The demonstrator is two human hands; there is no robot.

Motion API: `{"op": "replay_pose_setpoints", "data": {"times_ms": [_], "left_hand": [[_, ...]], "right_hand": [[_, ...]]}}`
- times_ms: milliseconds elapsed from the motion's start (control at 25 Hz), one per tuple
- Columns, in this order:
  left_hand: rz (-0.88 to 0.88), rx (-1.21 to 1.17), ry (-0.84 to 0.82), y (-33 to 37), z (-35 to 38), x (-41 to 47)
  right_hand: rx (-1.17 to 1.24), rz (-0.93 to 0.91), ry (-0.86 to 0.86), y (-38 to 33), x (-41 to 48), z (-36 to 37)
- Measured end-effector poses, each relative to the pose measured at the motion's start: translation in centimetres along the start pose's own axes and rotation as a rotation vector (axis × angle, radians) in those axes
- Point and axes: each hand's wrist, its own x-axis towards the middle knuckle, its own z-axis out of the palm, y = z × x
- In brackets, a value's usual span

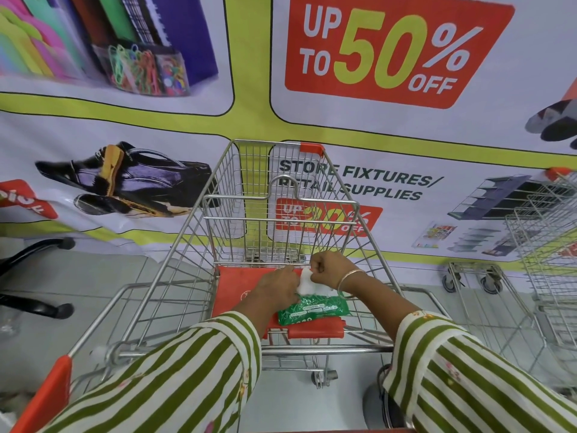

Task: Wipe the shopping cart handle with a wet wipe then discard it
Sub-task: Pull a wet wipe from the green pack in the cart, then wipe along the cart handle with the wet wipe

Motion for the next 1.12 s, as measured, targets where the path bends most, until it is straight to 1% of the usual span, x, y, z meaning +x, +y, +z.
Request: {"op": "replay_pose_setpoints", "data": {"times_ms": [80,160,240,280,320,360,480,560,680,760,840,920,960,1000,1040,1080,1120], "left_hand": [[-0.002,-0.020,-0.001,-0.1,-0.1,-0.1],[-0.027,-0.098,-0.001,-0.4,-0.2,-0.2],[-0.054,-0.207,0.010,-0.9,-0.4,-0.5],[-0.056,-0.251,0.020,-1.1,-0.7,-0.8],[-0.054,-0.287,0.027,-1.3,-1.1,-1.1],[-0.050,-0.322,0.035,-1.5,-1.6,-1.6],[-0.043,-0.433,0.089,-1.9,-3.8,-4.1],[-0.020,-0.456,0.164,-1.9,-5.8,-6.8],[0.036,-0.493,0.266,-1.9,-8.2,-12.4],[0.054,-0.567,0.345,-2.3,-8.5,-17.0],[0.051,-0.688,0.397,-2.7,-7.7,-21.9],[0.023,-0.725,0.440,-2.4,-6.2,-26.3],[-0.001,-0.670,0.479,-2.1,-5.0,-27.9],[-0.023,-0.561,0.542,-1.7,-3.6,-28.9],[-0.042,-0.421,0.622,-1.3,-2.2,-29.5],[-0.065,-0.285,0.696,-0.6,-0.9,-29.9],[-0.103,-0.192,0.729,-0.1,0.1,-29.9]], "right_hand": [[0.187,0.067,0.060,0.0,-0.2,-0.5],[0.424,0.193,0.116,-0.1,-0.6,-1.1],[0.775,0.367,0.114,-0.1,-1.0,-1.5],[0.931,0.420,0.081,-0.2,-1.4,-1.8],[1.028,0.426,0.043,-0.3,-1.8,-2.0],[1.063,0.401,0.013,-0.6,-2.1,-2.3],[1.068,0.282,-0.014,-2.7,-4.3,-3.8],[1.100,0.186,-0.017,-4.7,-6.6,-5.2],[1.098,0.021,-0.020,-8.0,-11.5,-7.2],[1.068,-0.059,-0.010,-9.7,-15.7,-7.4],[0.929,-0.147,0.022,-10.7,-19.7,-6.6],[0.800,-0.211,0.031,-11.7,-22.8,-4.7],[0.734,-0.232,0.034,-12.1,-24.0,-3.3],[0.638,-0.264,0.058,-12.4,-24.7,-2.0],[0.507,-0.304,0.122,-12.9,-25.4,-0.6],[0.358,-0.337,0.233,-13.0,-25.8,0.8],[0.209,-0.356,0.349,-12.8,-25.8,2.0]]}}
